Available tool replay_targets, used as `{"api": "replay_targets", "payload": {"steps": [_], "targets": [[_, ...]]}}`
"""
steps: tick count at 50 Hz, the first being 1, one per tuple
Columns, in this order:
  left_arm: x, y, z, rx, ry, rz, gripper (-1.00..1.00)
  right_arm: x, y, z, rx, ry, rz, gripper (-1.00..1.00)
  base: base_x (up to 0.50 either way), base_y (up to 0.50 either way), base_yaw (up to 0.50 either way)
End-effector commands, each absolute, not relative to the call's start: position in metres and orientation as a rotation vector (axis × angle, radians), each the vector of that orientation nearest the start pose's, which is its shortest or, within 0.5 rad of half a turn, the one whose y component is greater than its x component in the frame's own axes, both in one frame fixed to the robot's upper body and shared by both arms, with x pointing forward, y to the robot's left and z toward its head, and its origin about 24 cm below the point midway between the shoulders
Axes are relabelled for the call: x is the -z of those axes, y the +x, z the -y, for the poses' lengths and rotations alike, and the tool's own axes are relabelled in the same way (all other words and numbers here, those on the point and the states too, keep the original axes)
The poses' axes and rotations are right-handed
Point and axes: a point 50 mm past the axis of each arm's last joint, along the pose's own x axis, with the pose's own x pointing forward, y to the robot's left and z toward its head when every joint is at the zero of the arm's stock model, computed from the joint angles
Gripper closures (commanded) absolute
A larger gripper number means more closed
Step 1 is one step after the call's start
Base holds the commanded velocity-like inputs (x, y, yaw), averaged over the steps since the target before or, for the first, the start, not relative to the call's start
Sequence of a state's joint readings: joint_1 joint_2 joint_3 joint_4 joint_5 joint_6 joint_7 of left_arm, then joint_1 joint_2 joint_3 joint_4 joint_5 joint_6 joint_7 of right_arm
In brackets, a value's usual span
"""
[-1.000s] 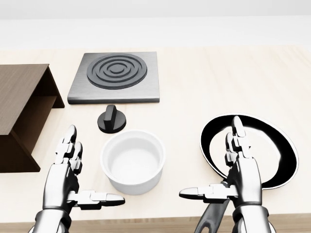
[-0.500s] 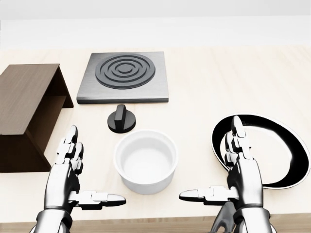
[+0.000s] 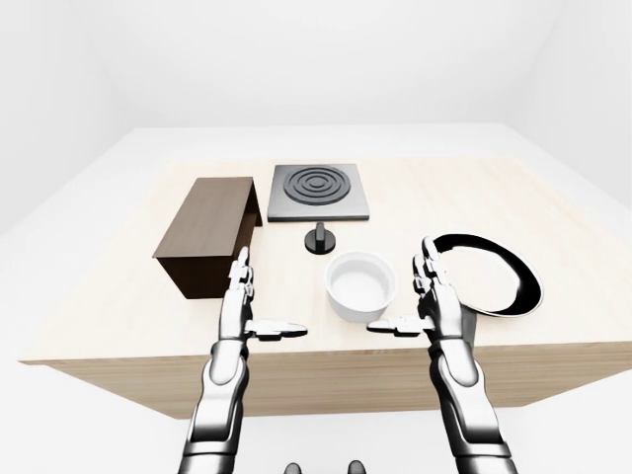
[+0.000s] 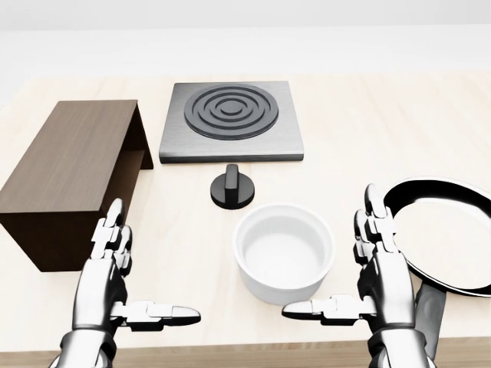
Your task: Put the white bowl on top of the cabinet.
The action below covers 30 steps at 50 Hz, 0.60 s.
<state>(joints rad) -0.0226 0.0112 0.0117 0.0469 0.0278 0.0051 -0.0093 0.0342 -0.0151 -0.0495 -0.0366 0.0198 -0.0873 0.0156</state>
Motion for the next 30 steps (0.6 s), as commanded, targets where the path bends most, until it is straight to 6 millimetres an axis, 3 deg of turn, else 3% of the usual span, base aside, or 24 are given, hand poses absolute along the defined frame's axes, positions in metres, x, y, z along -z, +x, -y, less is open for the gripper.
{"api": "replay_targets", "payload": {"steps": [1,16,30], "targets": [[-0.035,0.258,-0.147,-0.014,0.078,-0.054,-1.0,-0.049,0.247,0.167,0.053,-0.003,0.085,-1.0,0.0,0.0,0.0],[-0.043,0.257,-0.143,-0.019,0.1,-0.044,-1.0,-0.05,0.249,0.169,0.059,-0.014,0.087,-1.0,0.0,0.0,0.0],[-0.101,0.262,-0.107,-0.004,0.207,0.22,-1.0,-0.057,0.256,0.178,0.085,-0.019,0.112,-1.0,0.0,0.0,0.0]]}}
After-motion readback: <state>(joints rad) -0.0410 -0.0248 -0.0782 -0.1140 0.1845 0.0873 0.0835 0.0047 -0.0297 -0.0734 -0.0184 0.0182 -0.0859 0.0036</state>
